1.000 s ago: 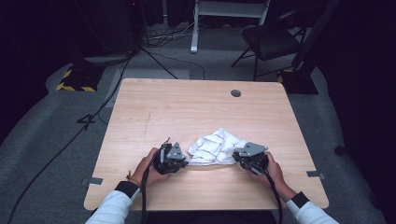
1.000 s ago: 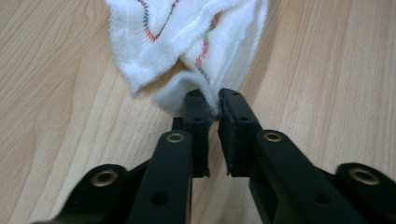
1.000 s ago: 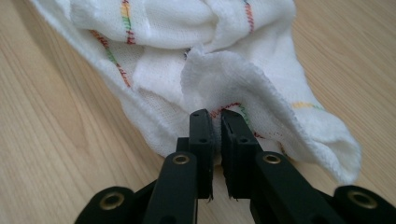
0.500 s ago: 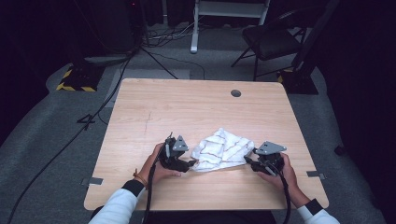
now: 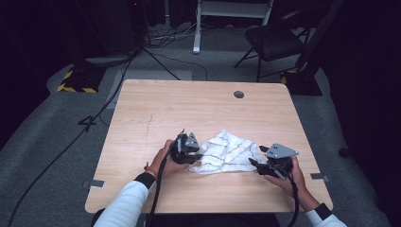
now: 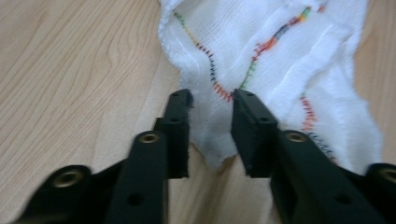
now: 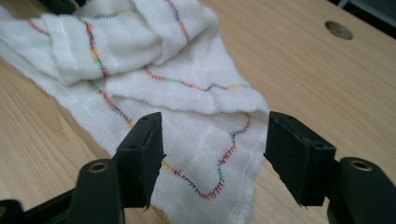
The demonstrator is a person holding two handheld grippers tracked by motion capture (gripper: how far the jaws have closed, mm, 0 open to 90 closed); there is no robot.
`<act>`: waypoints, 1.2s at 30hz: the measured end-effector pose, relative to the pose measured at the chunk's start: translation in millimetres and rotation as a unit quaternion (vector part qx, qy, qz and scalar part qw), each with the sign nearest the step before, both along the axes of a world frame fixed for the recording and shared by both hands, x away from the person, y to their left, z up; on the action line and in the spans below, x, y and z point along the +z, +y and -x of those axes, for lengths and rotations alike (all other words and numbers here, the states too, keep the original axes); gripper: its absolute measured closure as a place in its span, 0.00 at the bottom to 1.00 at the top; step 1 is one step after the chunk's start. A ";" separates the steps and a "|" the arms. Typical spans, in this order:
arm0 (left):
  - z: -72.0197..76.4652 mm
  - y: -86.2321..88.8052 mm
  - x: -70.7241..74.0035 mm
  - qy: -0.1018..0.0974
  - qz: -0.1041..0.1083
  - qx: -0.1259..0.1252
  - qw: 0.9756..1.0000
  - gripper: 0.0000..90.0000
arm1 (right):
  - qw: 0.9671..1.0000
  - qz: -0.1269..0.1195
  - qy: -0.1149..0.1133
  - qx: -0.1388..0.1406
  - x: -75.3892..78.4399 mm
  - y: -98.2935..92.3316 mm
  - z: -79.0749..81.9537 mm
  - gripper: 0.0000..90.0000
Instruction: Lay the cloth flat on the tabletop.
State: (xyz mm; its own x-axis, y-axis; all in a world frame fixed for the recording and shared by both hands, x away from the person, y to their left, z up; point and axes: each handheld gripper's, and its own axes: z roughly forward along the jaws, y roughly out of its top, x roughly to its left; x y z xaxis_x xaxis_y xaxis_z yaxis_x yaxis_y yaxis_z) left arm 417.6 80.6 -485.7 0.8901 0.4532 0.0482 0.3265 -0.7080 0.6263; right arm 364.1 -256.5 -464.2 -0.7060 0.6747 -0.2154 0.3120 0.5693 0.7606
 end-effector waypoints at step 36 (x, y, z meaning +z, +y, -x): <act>-0.1 2.6 -5.3 0.014 0.029 -0.037 0.999 0.94 | 0.998 0.027 0.059 -0.012 -26.6 -16.6 -22.6 0.44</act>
